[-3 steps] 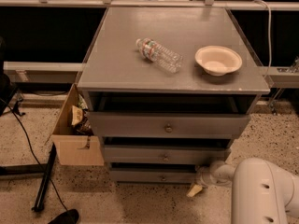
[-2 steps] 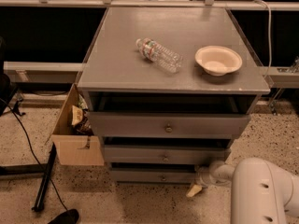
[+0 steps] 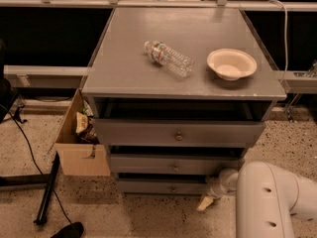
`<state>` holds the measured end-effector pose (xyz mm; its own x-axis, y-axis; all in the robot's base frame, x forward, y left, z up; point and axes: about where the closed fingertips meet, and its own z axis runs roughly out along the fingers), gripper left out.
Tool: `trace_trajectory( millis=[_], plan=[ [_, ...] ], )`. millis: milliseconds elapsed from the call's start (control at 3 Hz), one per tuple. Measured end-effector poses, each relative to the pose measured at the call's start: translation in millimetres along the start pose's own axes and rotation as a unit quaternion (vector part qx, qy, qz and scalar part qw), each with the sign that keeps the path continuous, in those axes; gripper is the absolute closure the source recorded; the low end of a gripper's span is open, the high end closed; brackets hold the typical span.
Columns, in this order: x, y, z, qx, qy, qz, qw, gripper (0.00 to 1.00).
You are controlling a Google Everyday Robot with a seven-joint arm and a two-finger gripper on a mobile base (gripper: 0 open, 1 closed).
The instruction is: Open bottom drawer
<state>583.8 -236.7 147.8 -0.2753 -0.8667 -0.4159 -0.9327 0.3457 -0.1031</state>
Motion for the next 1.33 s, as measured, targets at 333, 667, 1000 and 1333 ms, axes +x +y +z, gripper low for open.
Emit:
trace_trajectory(
  millis=[333,667,1000,1333],
  plan=[
    [3.0,3.3,-0.4,-0.017,0.004,0.016,0.9997,0.0],
    [8.7,8.0,-2.7,-0.034,0.005,0.036,0.9987,0.0],
    [12.4,11.5,-5.5,-0.044,0.006,0.048,0.9978,0.0],
    [11.5,11.5,-6.9,-0.044,0.006,0.048,0.9978,0.0]
  ],
)
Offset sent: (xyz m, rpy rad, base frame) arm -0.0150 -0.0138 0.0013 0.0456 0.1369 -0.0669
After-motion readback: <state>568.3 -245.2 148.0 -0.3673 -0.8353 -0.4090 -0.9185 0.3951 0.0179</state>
